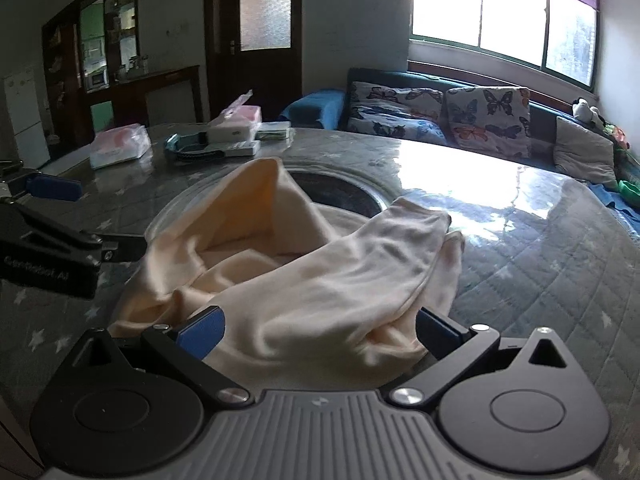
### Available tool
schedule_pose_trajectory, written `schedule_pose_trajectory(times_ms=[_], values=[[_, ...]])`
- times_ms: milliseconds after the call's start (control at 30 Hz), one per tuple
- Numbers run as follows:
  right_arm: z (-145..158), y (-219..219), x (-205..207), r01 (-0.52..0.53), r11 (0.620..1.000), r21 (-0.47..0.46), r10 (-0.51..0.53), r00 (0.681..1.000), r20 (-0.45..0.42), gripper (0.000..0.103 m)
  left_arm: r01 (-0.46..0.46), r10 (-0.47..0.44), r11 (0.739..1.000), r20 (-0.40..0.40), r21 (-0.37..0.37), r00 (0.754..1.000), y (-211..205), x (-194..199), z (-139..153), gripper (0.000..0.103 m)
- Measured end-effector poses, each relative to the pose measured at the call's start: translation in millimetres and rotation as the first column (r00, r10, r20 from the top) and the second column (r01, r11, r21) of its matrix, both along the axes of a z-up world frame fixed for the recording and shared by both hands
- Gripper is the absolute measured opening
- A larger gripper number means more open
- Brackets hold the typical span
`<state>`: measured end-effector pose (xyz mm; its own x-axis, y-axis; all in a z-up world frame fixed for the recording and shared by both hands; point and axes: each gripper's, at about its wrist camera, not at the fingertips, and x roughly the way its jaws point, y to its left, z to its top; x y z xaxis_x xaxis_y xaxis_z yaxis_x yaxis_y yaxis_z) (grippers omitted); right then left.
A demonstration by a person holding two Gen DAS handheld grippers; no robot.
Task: Fold clothes
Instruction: 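Grasp the sweatshirt edge with the left gripper while the right gripper grasps another edge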
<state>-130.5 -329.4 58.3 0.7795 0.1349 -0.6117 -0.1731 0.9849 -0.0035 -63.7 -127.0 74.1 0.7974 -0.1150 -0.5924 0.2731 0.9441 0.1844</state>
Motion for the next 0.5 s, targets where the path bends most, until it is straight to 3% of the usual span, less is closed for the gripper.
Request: schedule_pose_trajectory(times_ms=[267,500], values=[[0,-23,40,0.048,0.998,0.036,-0.047,0.998,-0.041,0.093,0.03,-0.03,1.0,0.016,0.001,0.999,-24,50,0,0.102],[-4,-41,80,0.079,0.995,0.067,-0.073,0.994,-0.079,0.084,0.061,-0.062,0.998,-0.026,-0.02,0.998,-38,91,-7,0.102]])
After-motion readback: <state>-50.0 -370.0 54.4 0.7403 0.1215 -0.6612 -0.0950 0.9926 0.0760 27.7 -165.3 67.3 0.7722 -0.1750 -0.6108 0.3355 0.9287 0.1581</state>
